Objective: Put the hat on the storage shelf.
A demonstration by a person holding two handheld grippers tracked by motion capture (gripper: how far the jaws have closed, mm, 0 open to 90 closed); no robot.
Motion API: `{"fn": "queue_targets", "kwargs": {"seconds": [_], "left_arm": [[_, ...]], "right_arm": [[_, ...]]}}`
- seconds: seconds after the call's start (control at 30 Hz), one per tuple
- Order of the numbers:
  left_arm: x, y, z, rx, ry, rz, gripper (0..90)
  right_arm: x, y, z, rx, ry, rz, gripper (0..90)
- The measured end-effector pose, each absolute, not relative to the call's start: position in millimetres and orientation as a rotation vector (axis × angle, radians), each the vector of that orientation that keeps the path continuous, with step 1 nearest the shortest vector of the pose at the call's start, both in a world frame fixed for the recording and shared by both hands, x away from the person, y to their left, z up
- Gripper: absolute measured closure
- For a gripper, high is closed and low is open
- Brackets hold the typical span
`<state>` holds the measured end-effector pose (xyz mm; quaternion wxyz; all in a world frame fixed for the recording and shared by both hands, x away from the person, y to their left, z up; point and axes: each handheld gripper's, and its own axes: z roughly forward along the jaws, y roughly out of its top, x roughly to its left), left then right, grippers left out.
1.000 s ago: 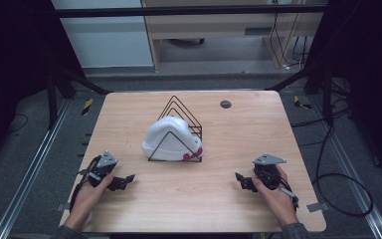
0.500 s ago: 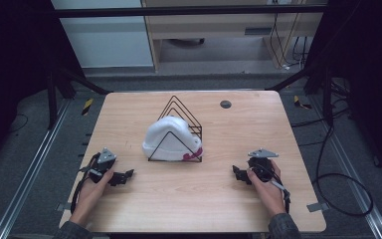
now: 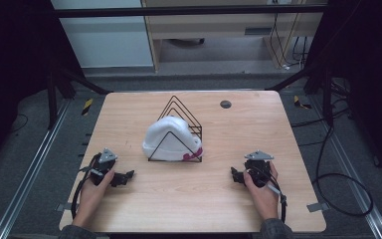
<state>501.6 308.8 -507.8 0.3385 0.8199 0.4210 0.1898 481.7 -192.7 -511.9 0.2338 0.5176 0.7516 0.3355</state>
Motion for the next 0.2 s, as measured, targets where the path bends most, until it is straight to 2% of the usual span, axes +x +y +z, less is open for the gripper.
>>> {"fn": "queue_targets", "kwargs": {"seconds": [0.2], "left_arm": [[499.8,308.1,-507.9,2.142,1.099,0.492,0.0]], "right_arm": [[469.8,-187.3,-512.0,1.453,2.035,0.91,12.4]]}}
